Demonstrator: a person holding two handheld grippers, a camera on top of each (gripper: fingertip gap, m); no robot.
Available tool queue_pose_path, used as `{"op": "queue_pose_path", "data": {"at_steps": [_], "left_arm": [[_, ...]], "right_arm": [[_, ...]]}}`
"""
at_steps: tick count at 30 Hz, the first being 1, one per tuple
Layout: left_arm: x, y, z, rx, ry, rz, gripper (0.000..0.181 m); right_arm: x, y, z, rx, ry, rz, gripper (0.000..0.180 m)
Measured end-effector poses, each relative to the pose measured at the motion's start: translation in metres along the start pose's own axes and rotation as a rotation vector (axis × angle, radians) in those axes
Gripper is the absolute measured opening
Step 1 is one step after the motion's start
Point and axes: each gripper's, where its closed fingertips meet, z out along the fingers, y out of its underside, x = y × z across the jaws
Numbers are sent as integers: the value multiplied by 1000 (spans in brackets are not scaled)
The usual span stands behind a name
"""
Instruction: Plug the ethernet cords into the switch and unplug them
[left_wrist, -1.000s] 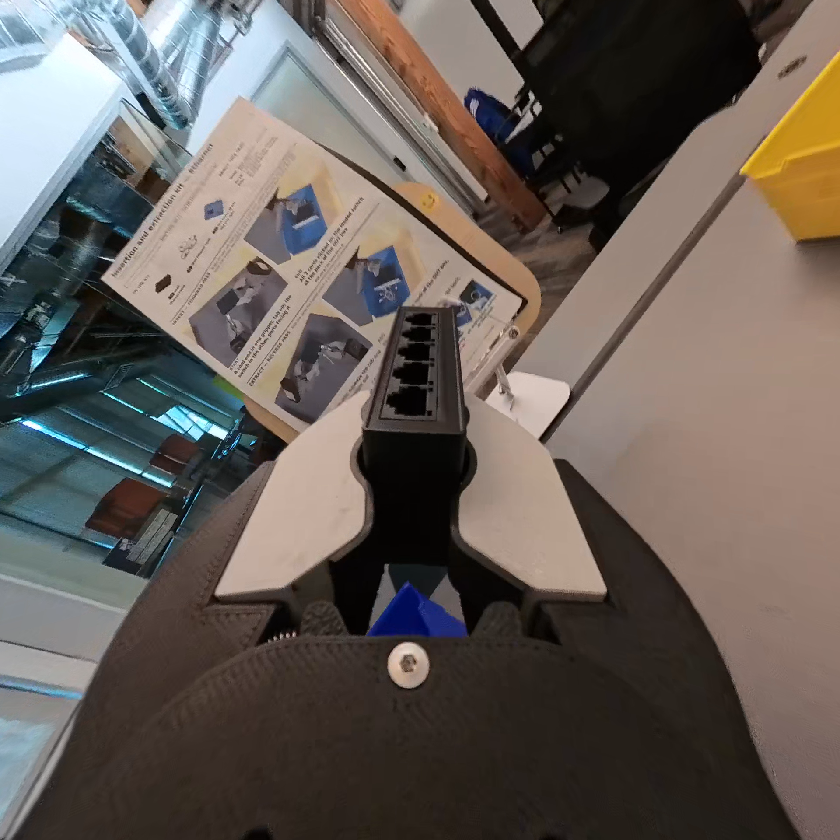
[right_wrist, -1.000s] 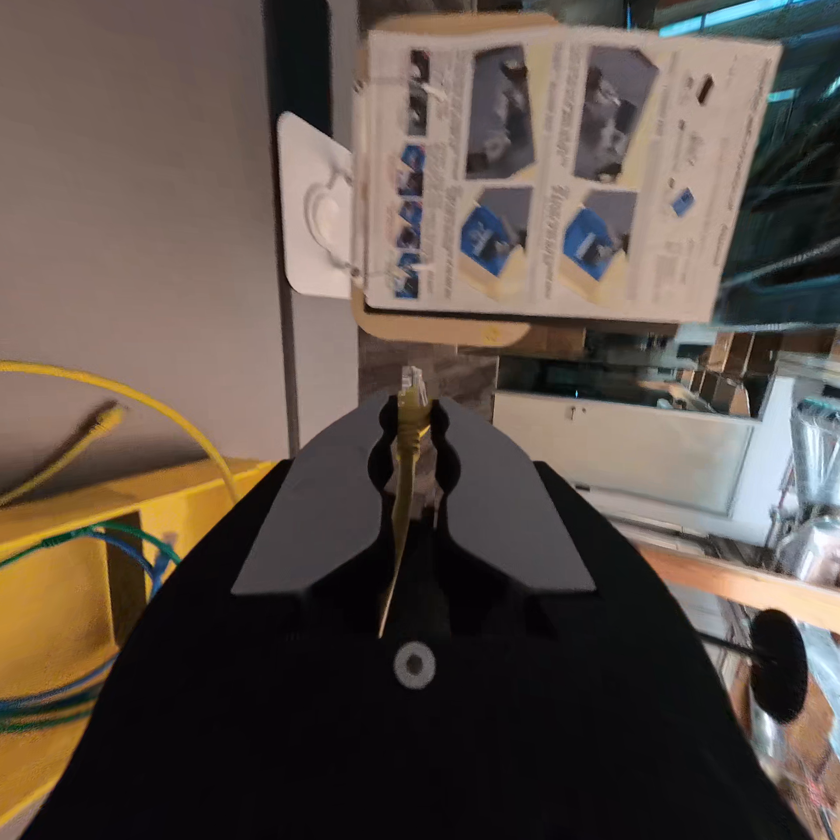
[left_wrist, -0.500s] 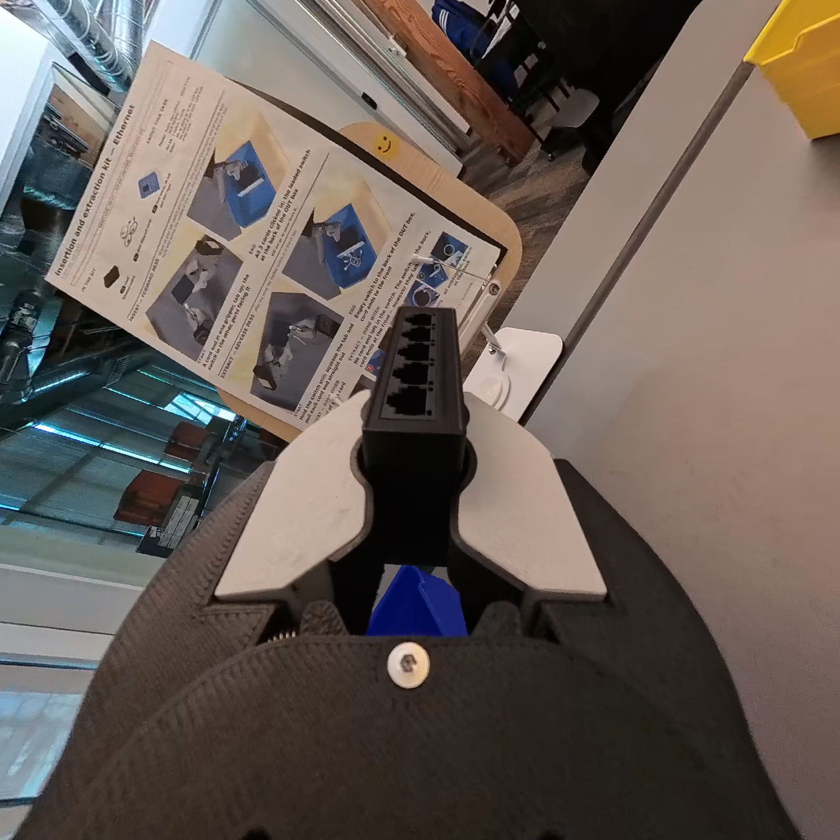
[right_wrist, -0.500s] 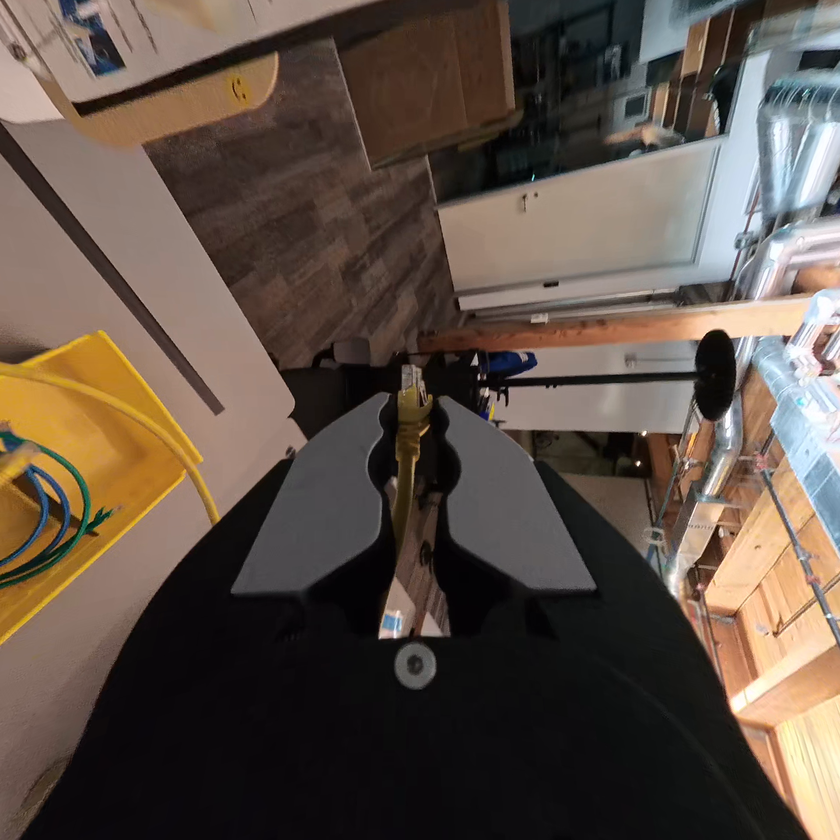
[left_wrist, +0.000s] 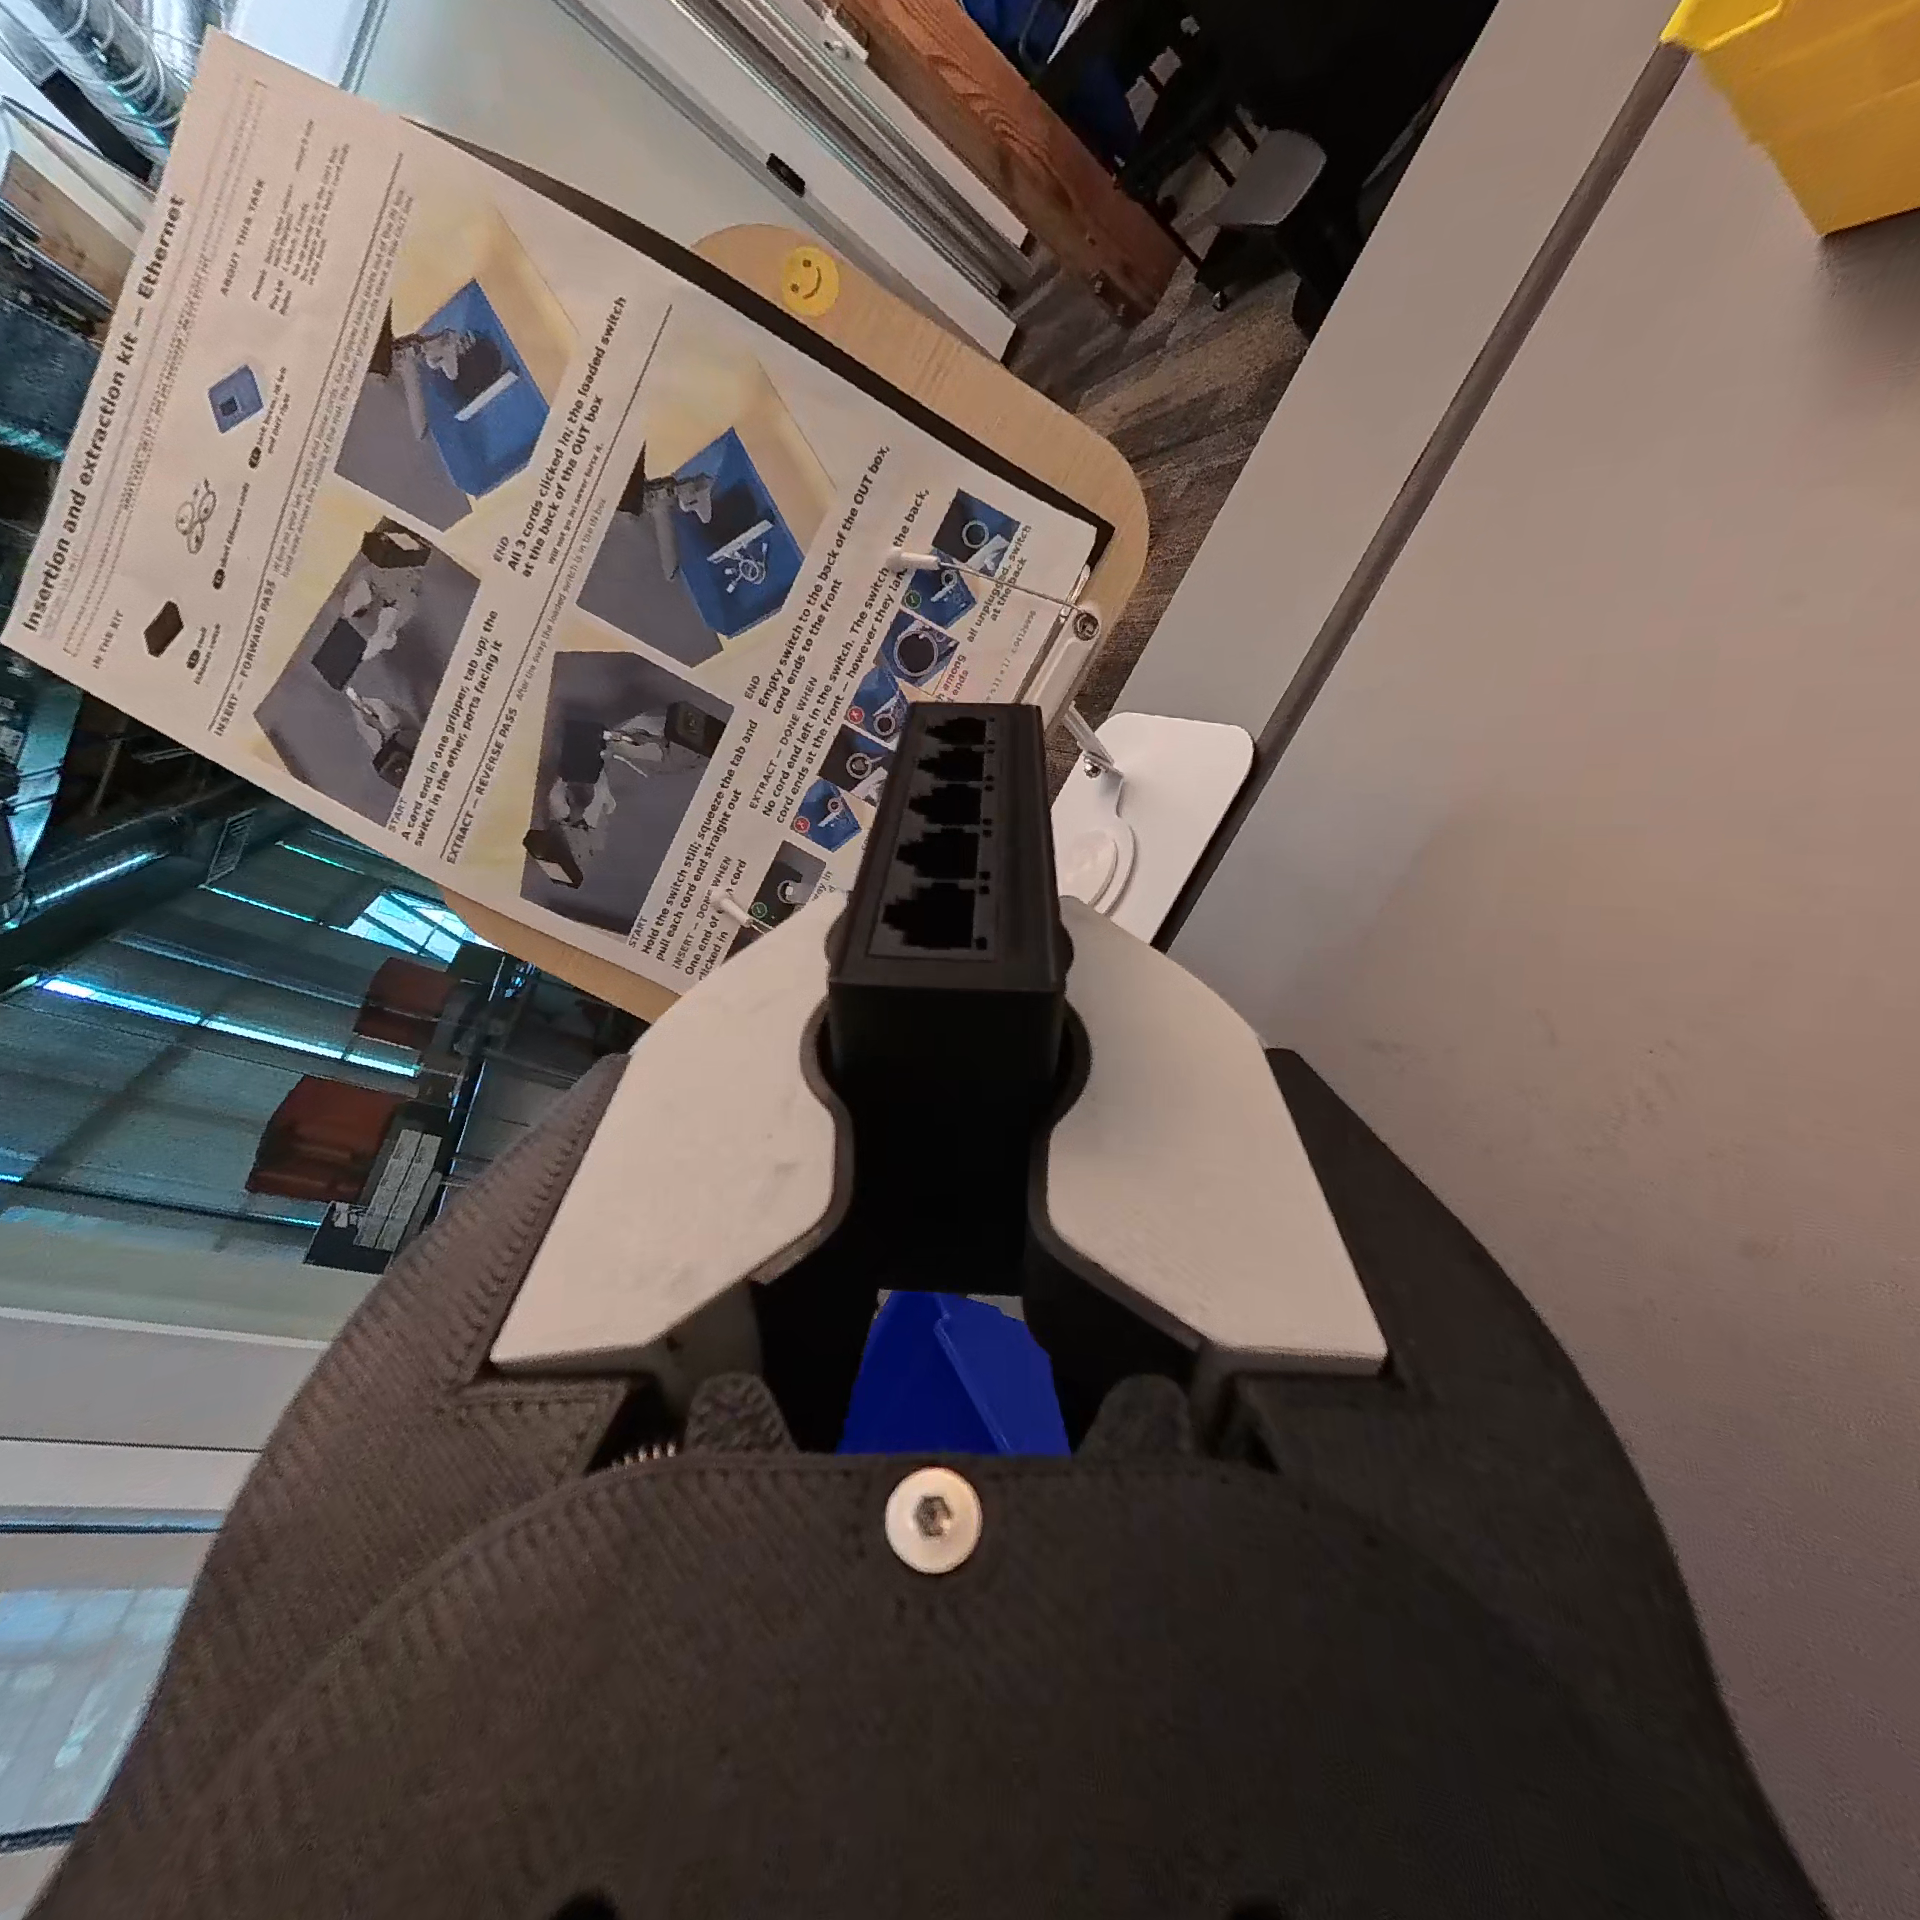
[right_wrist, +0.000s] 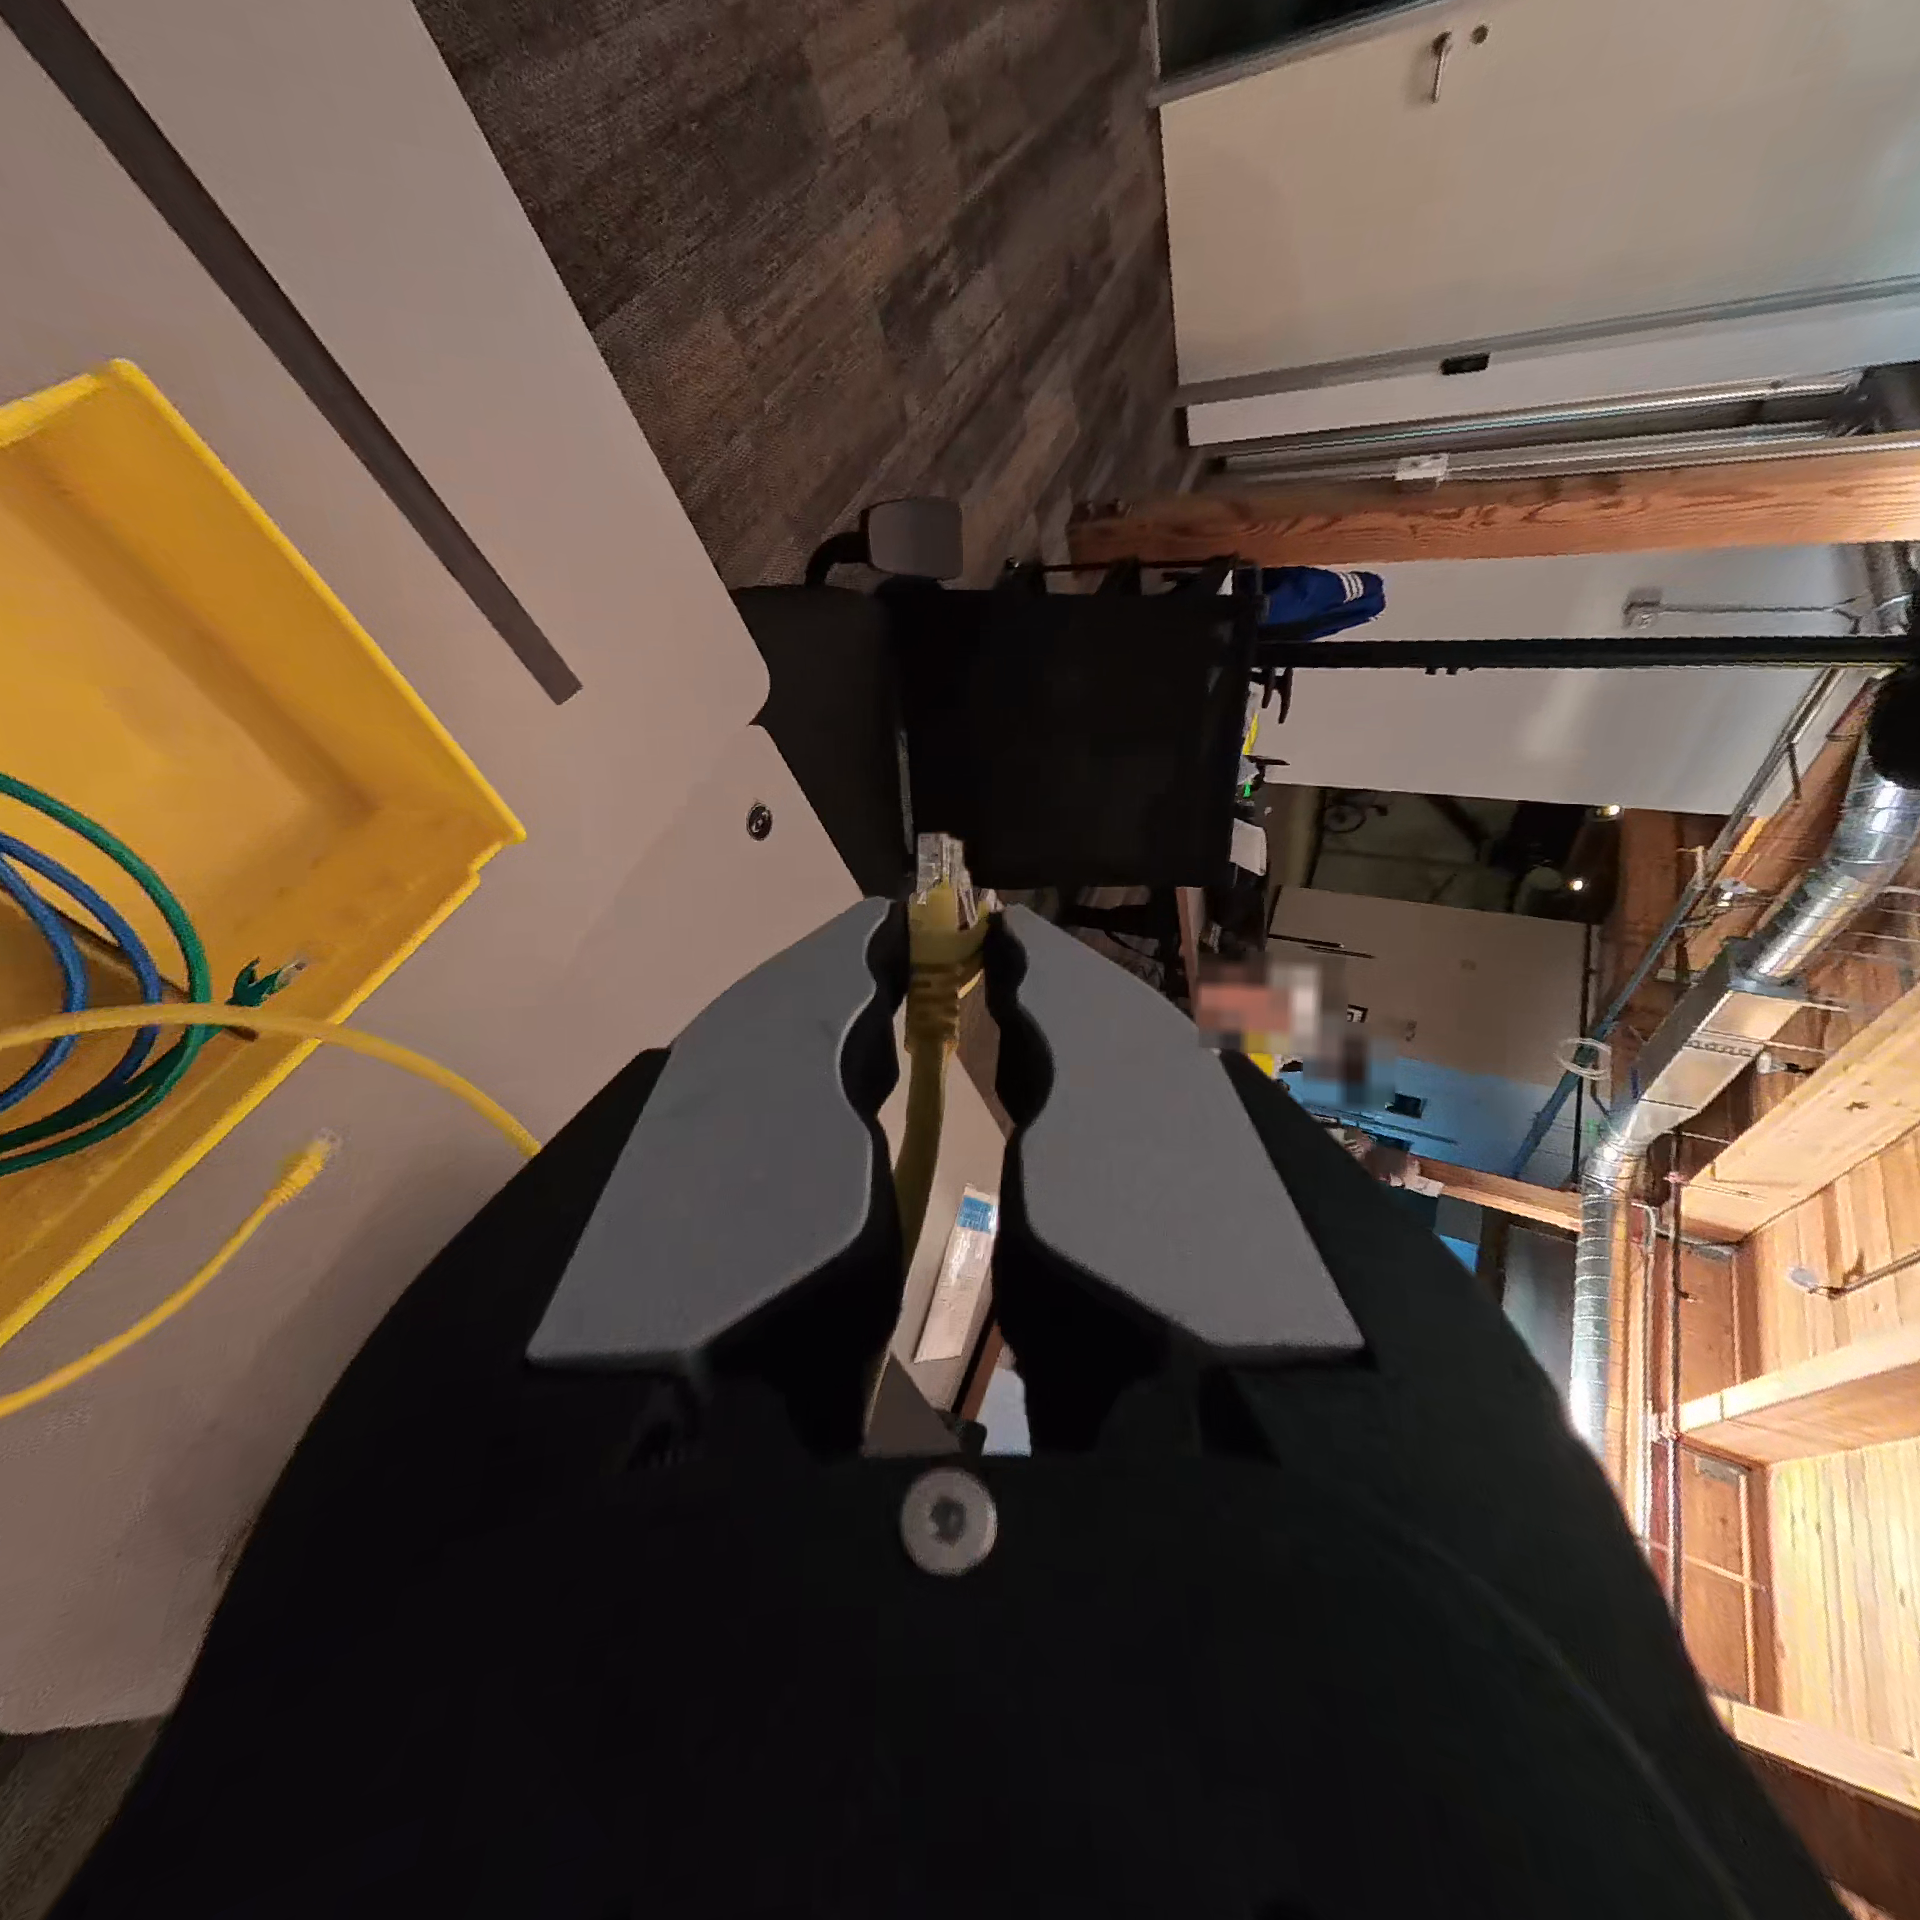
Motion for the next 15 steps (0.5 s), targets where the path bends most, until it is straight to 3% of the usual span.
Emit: {"op": "queue_pose_path", "data": {"at_steps": [9, 15], "left_arm": [[1, 4, 3, -18, 9, -2, 29], [2, 0, 0, -10, 9, 2, 30]], "right_arm": [[53, -15, -39, 7, 137, 32, 15], [60, -36, -62, 33, 164, -9, 15]]}}
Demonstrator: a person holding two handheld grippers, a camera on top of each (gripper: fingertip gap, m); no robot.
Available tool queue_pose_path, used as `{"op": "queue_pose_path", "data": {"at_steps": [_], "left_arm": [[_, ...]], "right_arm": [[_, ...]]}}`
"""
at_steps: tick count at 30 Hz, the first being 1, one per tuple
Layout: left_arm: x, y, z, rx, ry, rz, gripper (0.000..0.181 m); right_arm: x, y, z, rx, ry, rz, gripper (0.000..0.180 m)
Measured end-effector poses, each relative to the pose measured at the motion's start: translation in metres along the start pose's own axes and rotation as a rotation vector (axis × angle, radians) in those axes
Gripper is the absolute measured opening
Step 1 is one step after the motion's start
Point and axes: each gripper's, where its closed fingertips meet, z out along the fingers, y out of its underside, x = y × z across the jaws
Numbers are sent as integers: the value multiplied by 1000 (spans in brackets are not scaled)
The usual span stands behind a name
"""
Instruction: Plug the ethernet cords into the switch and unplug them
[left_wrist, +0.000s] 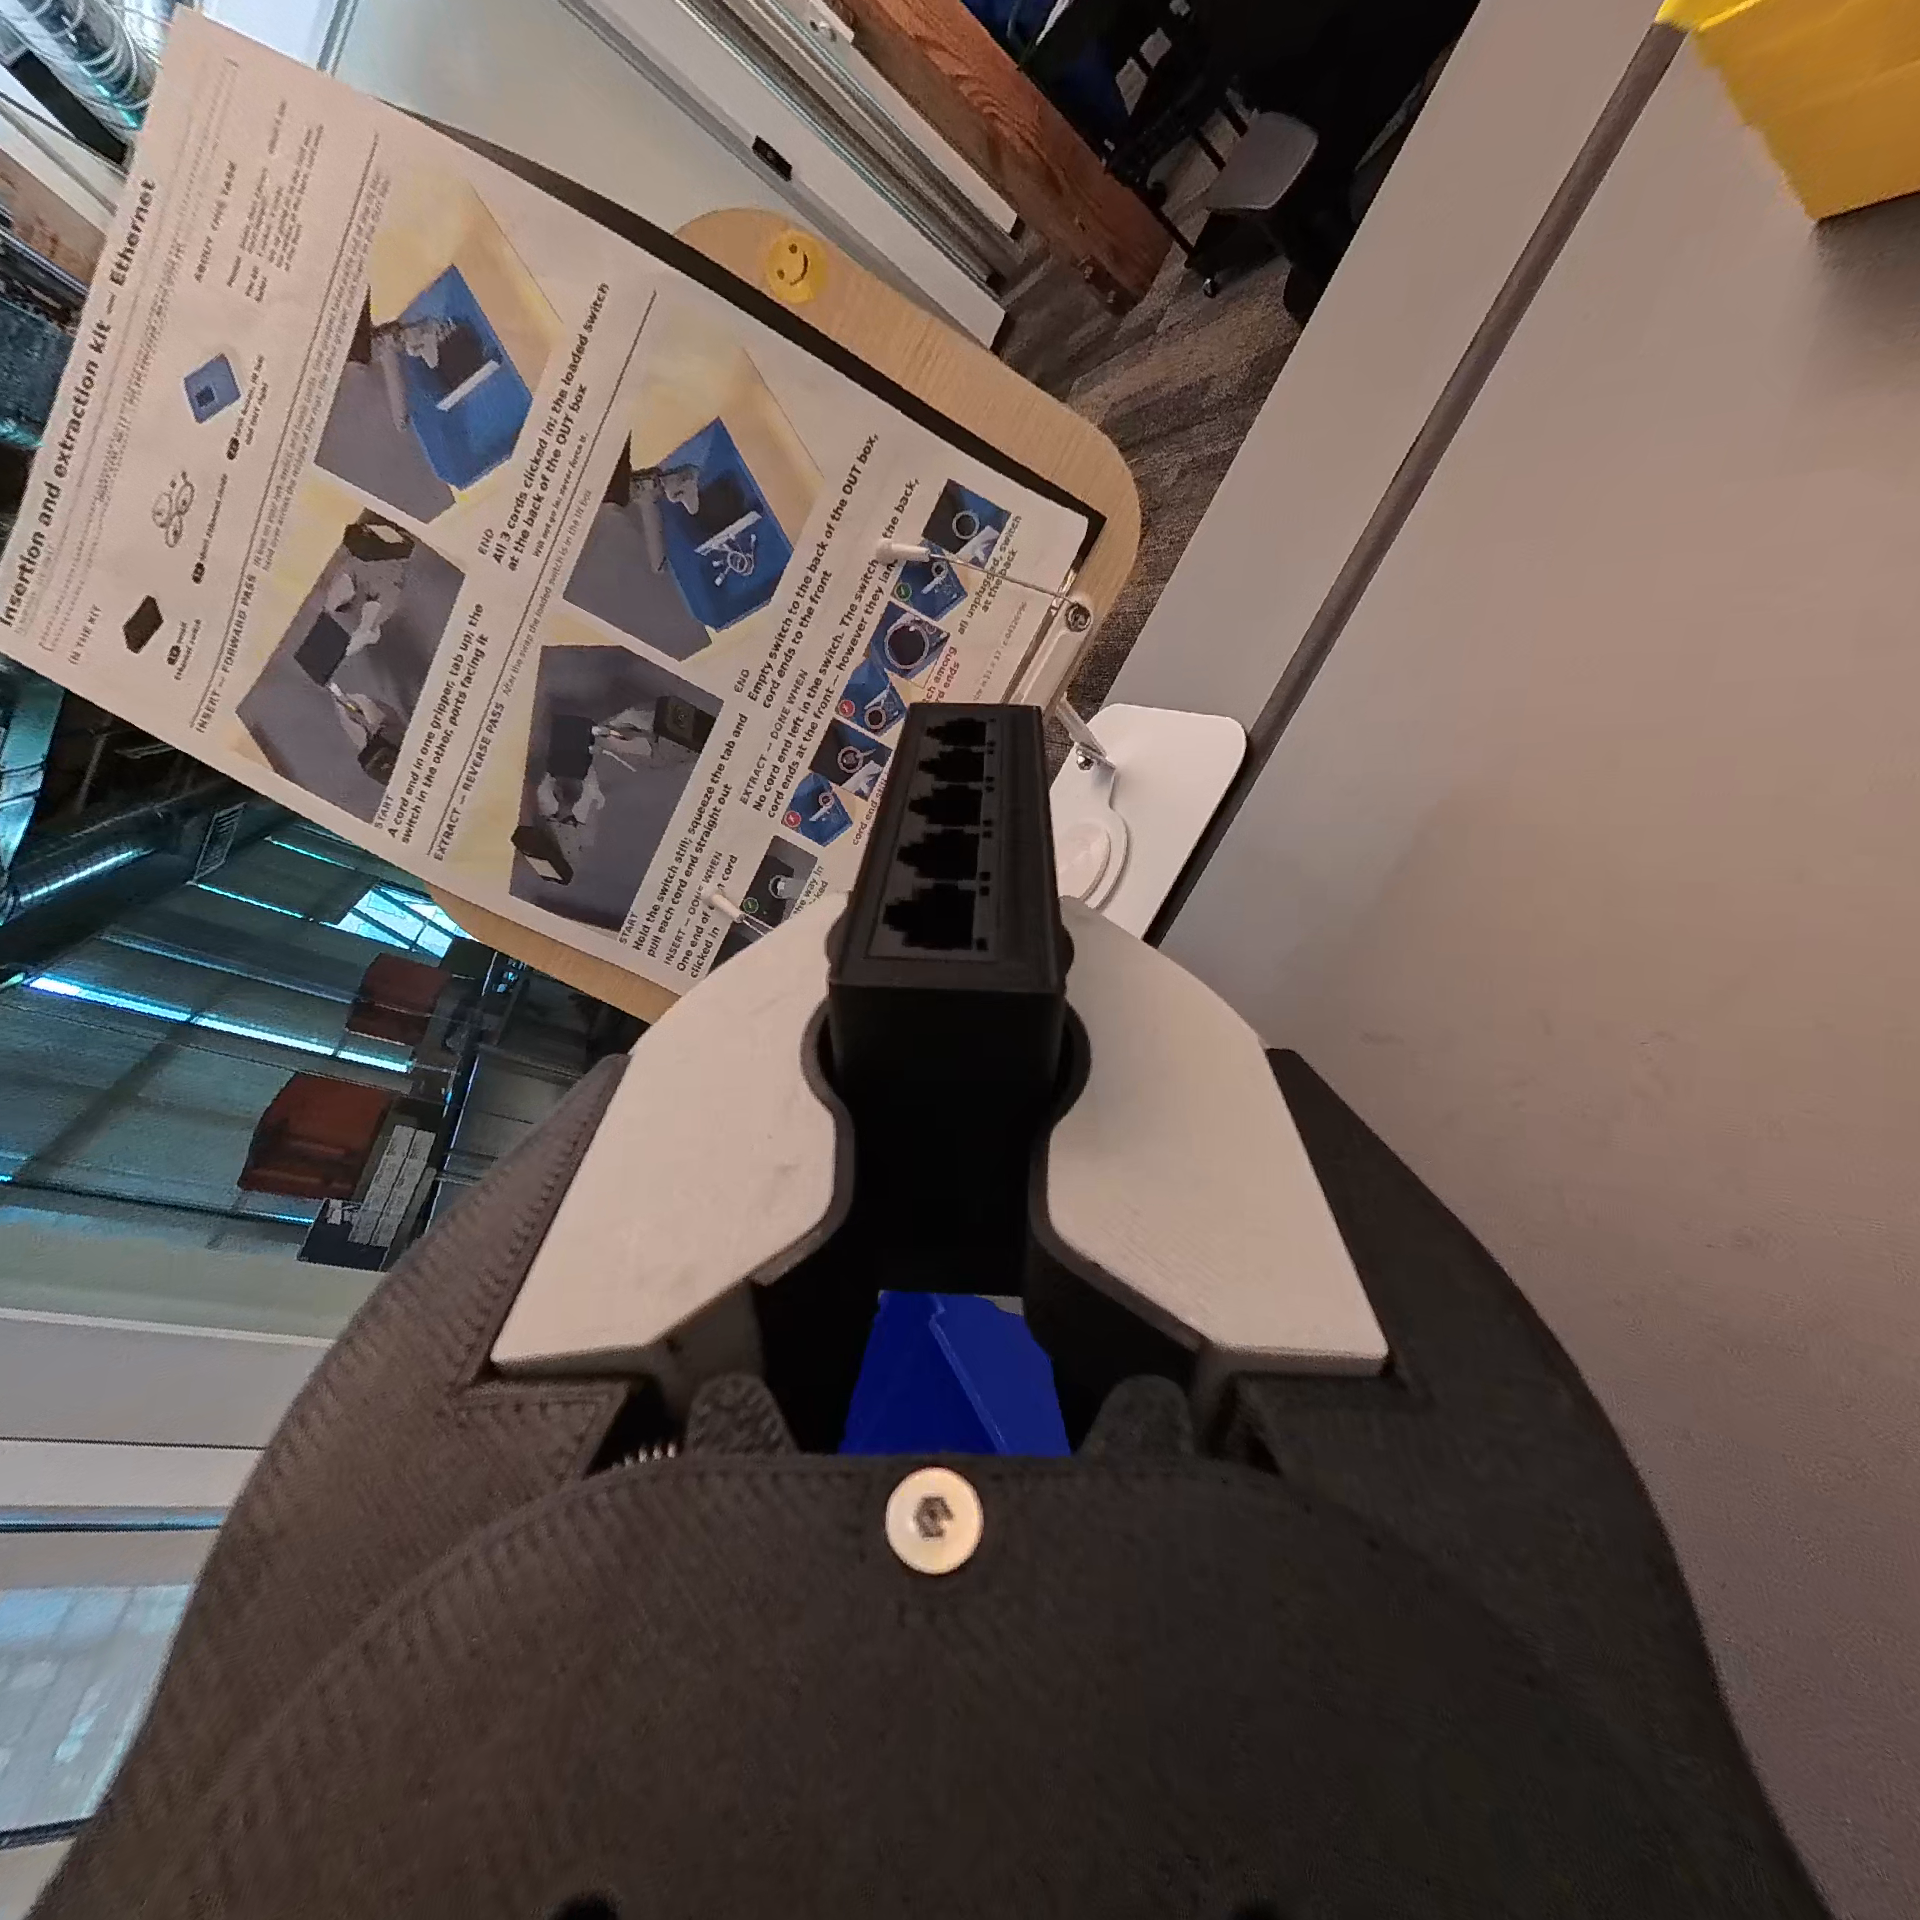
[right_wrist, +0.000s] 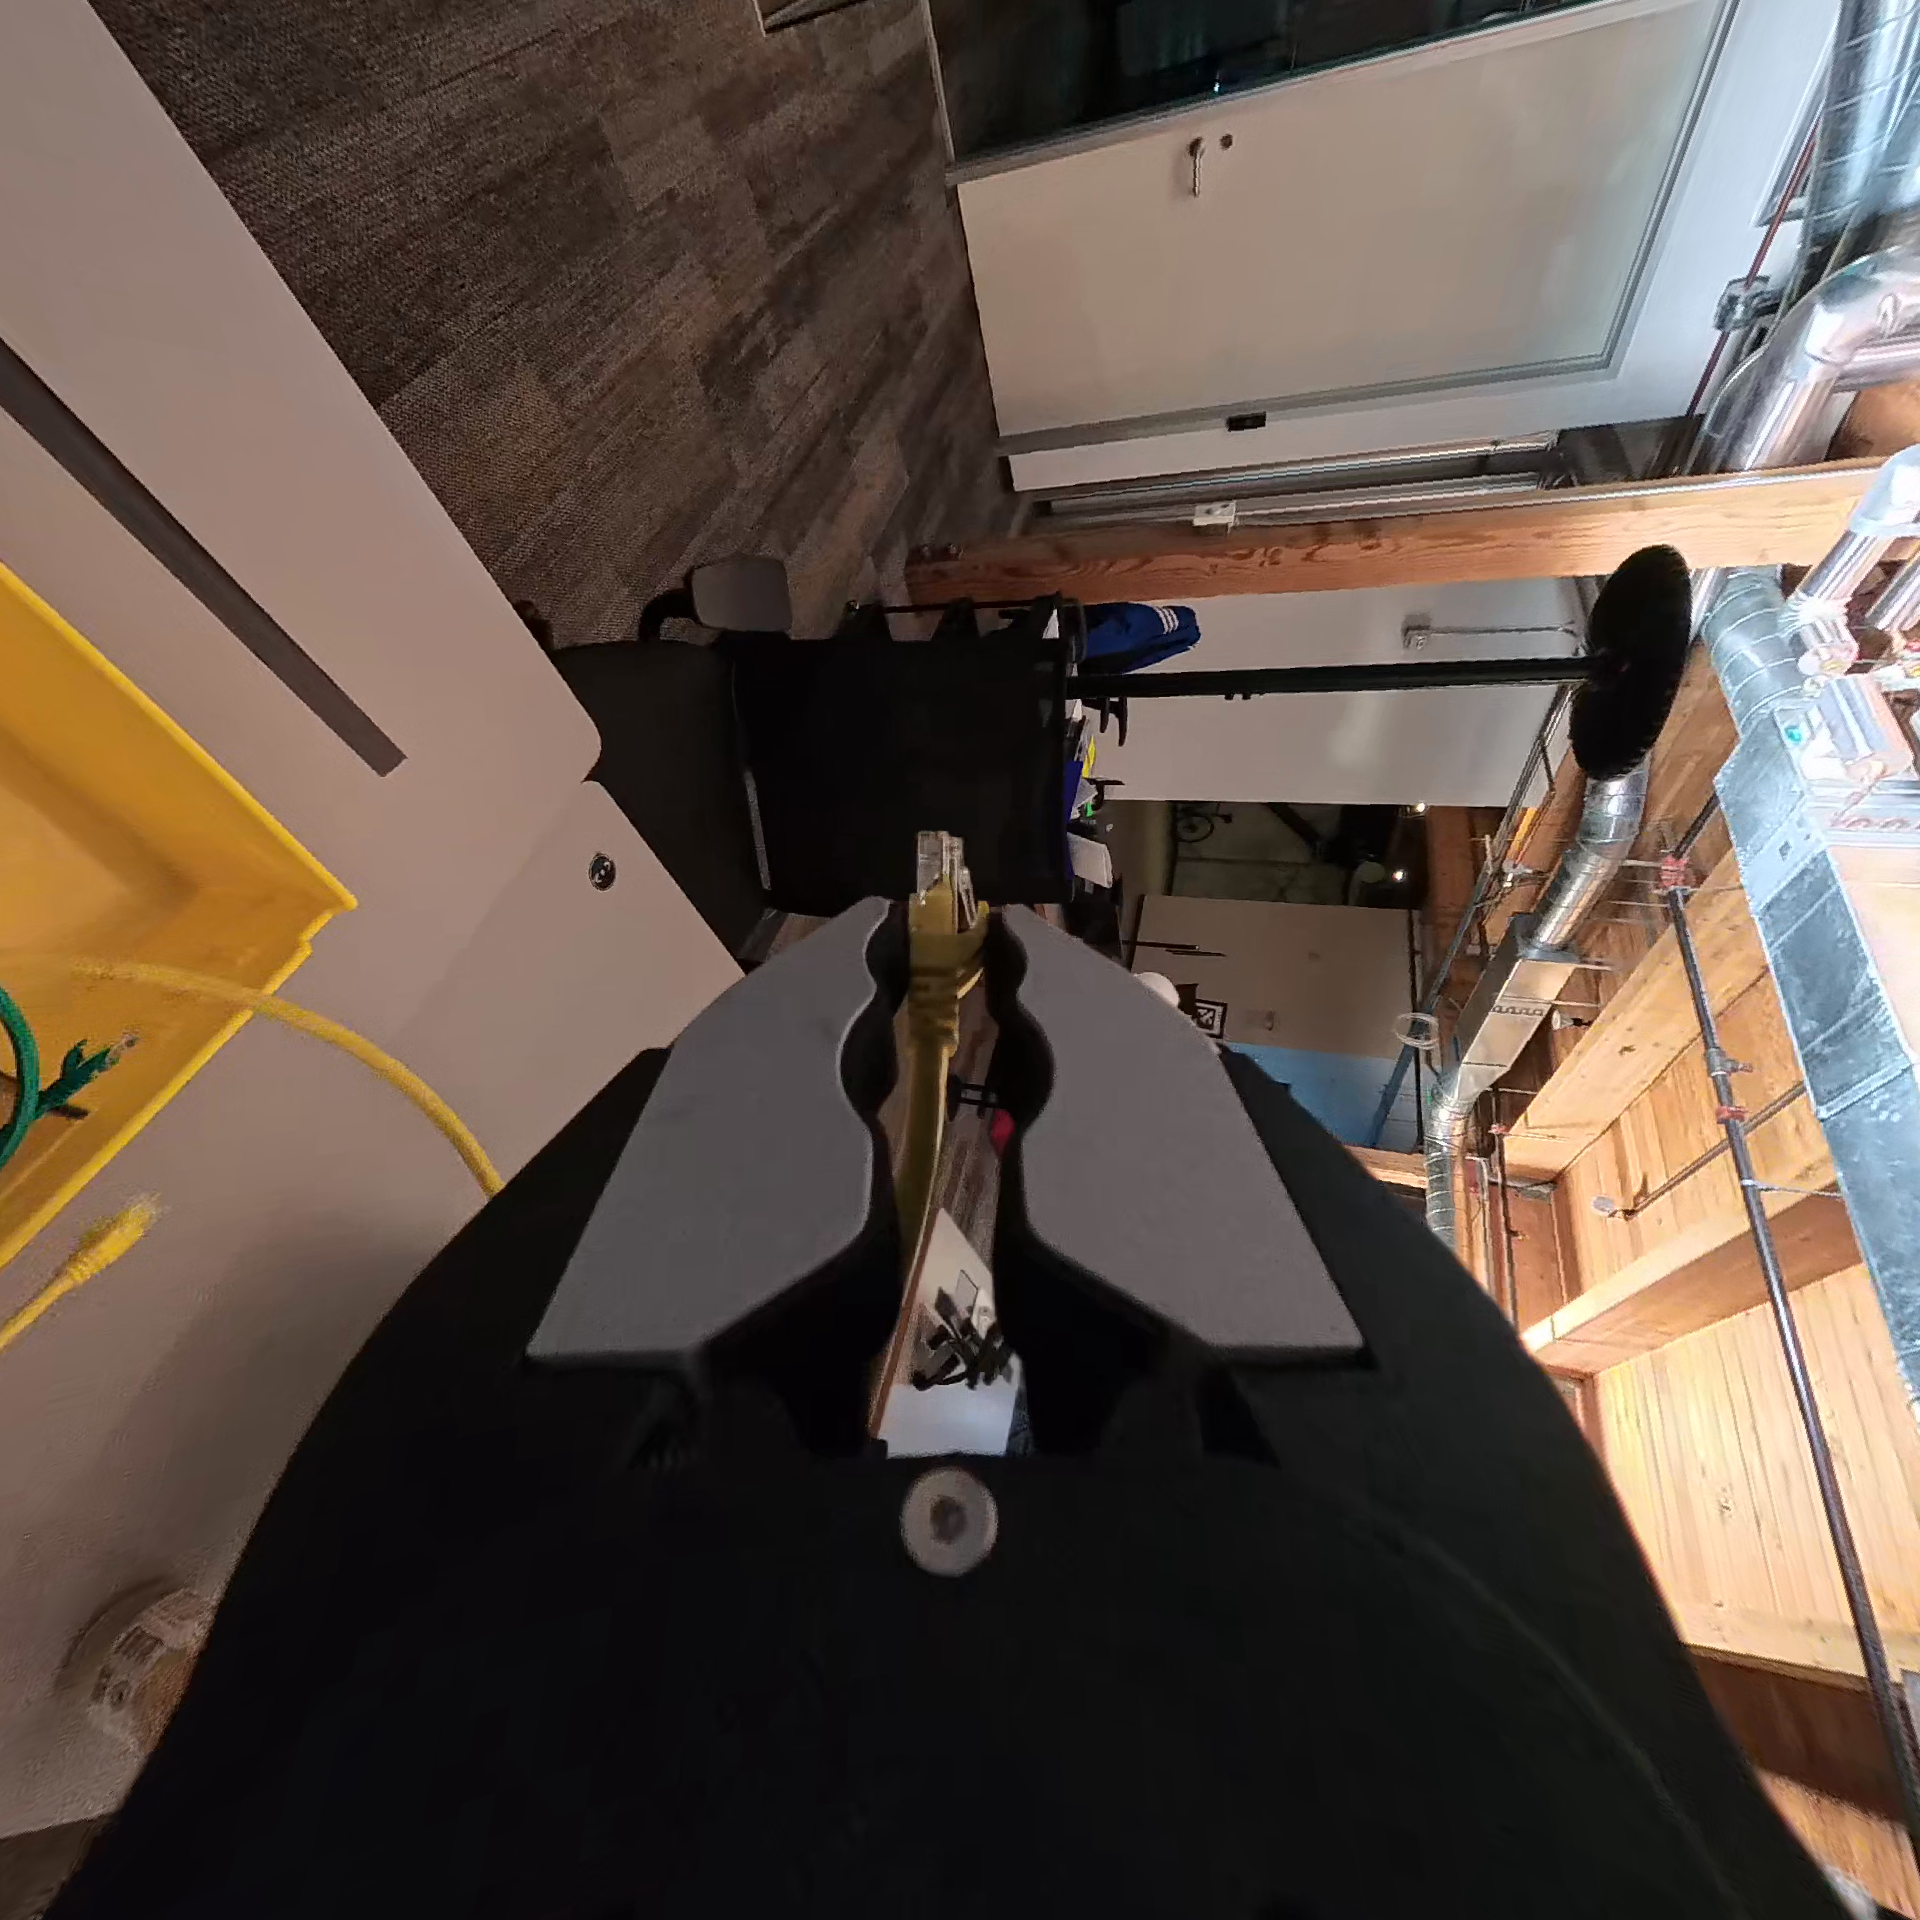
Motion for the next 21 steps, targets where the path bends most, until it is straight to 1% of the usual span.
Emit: {"op": "queue_pose_path", "data": {"at_steps": [3, 6, 11, 16, 21], "left_arm": [[0, -1, -1, 4, 1, 1, 29], [-1, -2, -3, 9, 0, -3, 29], [-5, 2, -4, 4, 1, -18, 30], [-7, 3, -4, 4, 2, -26, 30], [-6, 1, -5, 11, 3, -21, 29]], "right_arm": [[-6, -6, 1, -3, -15, -10, 15], [-21, -7, 11, -20, -58, -21, 15], [-45, 11, 33, -92, -106, -43, 15], [-69, 20, 50, -93, -156, -19, 15], [-112, 25, 75, -74, -213, 15, 15]]}}
